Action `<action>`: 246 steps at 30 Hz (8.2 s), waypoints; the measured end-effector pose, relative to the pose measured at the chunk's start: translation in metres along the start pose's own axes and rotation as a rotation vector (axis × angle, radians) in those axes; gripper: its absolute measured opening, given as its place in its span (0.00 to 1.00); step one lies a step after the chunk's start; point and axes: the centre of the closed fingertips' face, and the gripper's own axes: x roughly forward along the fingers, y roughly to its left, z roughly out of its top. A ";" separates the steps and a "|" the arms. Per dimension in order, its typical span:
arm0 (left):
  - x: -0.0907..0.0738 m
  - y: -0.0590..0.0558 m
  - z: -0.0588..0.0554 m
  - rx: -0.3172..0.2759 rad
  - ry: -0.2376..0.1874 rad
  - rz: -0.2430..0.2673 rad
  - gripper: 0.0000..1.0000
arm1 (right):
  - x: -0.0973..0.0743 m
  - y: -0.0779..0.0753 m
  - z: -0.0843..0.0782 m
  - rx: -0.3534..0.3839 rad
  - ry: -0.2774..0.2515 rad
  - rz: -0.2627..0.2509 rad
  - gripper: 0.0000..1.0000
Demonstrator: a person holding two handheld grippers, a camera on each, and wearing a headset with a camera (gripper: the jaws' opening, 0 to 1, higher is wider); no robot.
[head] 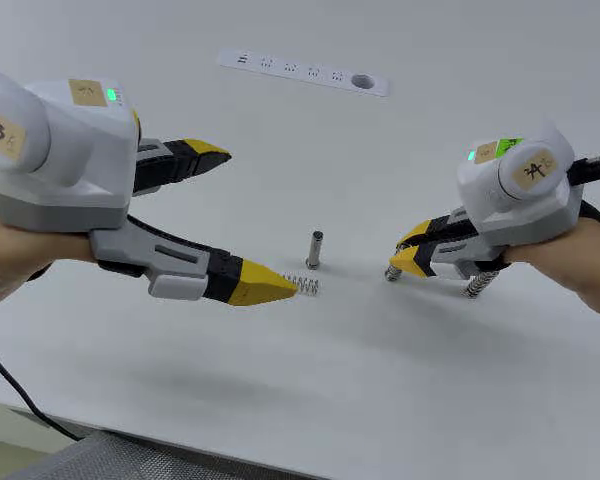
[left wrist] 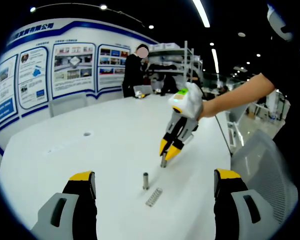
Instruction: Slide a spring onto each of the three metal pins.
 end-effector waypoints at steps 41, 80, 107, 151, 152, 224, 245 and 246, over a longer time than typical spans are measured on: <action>-0.007 0.001 0.009 0.009 -0.024 0.005 1.00 | -0.015 -0.005 0.017 0.005 -0.052 -0.071 0.19; -0.038 0.026 -0.021 -0.038 0.008 0.092 1.00 | 0.073 0.067 0.040 -0.078 -0.011 0.075 0.19; -0.026 0.003 -0.024 -0.040 -0.005 0.012 0.86 | 0.044 0.079 0.049 -0.130 -0.009 0.119 0.10; 0.018 -0.061 0.000 0.104 0.009 -0.231 0.20 | -0.053 0.111 0.086 -0.357 -0.094 0.158 0.11; 0.018 -0.062 -0.001 0.105 0.012 -0.236 0.19 | -0.053 0.111 0.086 -0.357 -0.095 0.159 0.11; 0.024 -0.079 0.002 0.220 0.035 -0.309 0.10 | -0.079 0.127 0.126 -0.205 -0.333 0.302 0.11; 0.014 -0.050 0.006 0.165 0.015 -0.202 0.21 | -0.082 0.105 0.133 -0.178 -0.340 0.234 0.11; 0.013 -0.048 0.007 0.151 0.009 -0.197 0.23 | -0.082 0.102 0.133 -0.175 -0.339 0.223 0.11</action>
